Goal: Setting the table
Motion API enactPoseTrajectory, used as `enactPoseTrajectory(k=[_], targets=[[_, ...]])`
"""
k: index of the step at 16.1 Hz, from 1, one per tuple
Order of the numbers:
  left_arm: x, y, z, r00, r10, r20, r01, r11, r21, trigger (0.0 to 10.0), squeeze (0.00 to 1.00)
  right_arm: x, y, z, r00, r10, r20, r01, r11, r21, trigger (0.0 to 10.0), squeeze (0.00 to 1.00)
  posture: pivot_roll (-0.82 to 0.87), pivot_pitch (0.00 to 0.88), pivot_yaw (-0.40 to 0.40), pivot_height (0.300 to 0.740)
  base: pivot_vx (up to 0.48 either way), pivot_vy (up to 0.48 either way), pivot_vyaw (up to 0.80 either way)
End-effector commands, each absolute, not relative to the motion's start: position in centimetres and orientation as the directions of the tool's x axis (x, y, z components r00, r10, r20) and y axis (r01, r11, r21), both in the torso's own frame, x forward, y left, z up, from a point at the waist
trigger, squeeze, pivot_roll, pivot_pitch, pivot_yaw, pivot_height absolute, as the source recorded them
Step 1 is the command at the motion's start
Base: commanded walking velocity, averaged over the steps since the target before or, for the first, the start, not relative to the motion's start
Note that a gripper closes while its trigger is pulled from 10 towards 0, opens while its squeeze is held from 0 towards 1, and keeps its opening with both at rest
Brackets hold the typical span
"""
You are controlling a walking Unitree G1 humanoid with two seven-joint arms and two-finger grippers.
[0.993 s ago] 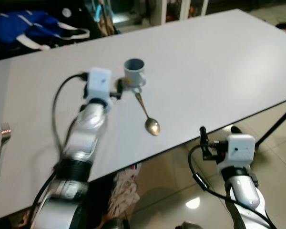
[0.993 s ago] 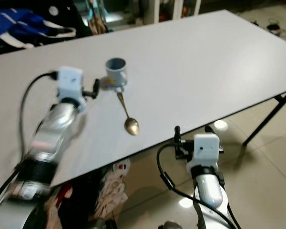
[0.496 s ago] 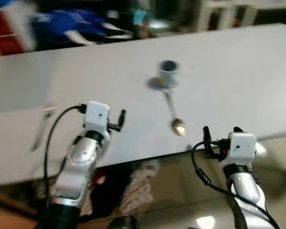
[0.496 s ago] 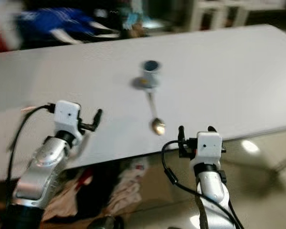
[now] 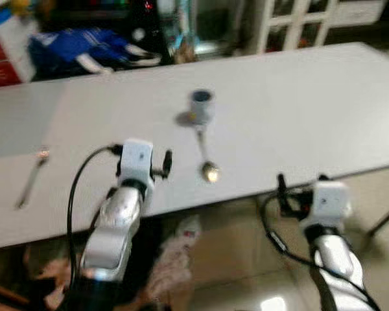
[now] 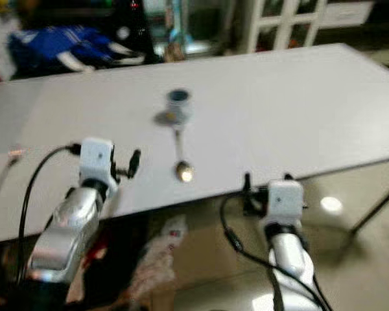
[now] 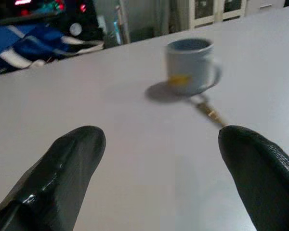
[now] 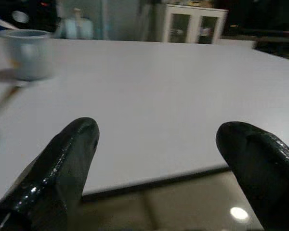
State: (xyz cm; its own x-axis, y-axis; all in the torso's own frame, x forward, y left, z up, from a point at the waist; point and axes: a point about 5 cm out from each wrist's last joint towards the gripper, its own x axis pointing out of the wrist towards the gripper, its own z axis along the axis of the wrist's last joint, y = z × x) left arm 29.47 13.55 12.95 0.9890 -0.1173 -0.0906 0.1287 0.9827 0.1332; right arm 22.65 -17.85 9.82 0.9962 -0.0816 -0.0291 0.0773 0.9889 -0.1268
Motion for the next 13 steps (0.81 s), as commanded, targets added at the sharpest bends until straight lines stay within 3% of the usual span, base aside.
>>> enactPoseTrajectory(k=[1,4,8,13], targets=[[29.64,14.30,12.56,0.991,-0.064,-0.118,0.081,0.986,0.145,10.0,0.00,22.66,-17.27,10.10,0.998,-0.061,-0.016,0.059,0.991,-0.119,10.0,0.00,-0.19,0.003,0.046,0.727,0.270,-0.394,0.00],[30.01,14.41,12.72,0.994,-0.027,-0.106,0.042,0.989,0.139,10.0,0.00,22.48,-17.13,10.06,0.999,-0.037,-0.018,0.034,0.990,-0.135,10.0,0.00,-0.19,0.007,0.046,0.727,0.198,-0.249,0.00],[30.01,14.35,12.98,0.996,-0.020,-0.092,0.032,0.991,0.133,10.0,0.00,22.28,-17.28,10.07,0.999,-0.045,-0.021,0.042,0.989,-0.139,10.0,0.00,-0.19,0.016,0.044,0.727,0.000,0.000,0.77],[30.11,14.10,13.11,0.997,-0.024,-0.079,0.035,0.989,0.147,10.0,0.00,22.20,-17.38,10.08,0.999,-0.050,-0.022,0.047,0.991,-0.128,10.0,0.00,-0.20,0.019,0.042,0.727,0.000,0.000,0.00]])
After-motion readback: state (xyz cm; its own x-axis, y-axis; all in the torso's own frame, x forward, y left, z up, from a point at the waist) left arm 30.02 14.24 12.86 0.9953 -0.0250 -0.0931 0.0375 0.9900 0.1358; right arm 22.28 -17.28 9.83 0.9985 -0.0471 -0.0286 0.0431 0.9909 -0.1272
